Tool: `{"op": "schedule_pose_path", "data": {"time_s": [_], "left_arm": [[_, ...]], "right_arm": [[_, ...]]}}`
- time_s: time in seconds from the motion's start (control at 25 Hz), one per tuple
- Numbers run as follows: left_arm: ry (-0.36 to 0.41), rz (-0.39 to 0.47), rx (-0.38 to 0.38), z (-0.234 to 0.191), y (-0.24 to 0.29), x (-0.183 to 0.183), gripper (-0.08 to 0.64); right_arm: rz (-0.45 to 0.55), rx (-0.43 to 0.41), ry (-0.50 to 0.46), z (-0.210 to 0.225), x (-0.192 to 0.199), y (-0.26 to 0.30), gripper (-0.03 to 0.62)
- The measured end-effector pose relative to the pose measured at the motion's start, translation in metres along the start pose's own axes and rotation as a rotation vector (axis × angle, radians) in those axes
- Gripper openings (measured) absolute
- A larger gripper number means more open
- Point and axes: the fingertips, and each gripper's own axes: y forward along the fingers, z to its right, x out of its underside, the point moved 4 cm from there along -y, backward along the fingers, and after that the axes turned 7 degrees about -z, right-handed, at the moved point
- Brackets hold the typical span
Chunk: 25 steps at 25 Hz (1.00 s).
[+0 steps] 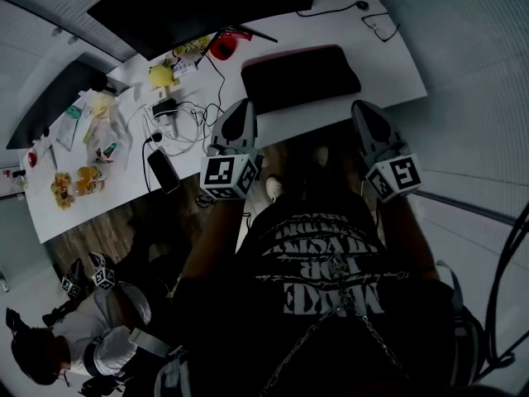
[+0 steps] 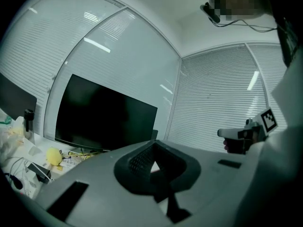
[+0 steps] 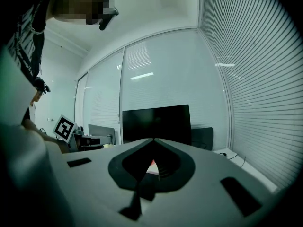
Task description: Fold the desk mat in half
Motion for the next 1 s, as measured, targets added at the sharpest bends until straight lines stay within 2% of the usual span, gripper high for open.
{"op": "schedule_pose_path", "data": {"time_s": [0.2, 1.0], "left_arm": [[-0.021, -0.014, -0.028, 0.000, 0.021, 0.003, 0.006], [-0.002, -0.071, -0.109, 0.018, 0.113, 0.011, 0.006]], "right_arm": [[-0.021, -0.024, 0.013, 0.025, 0.007, 0.013, -0.008], [-0.044, -0.135, 0.017, 0.121, 0.009, 0.065, -0.008]]}}
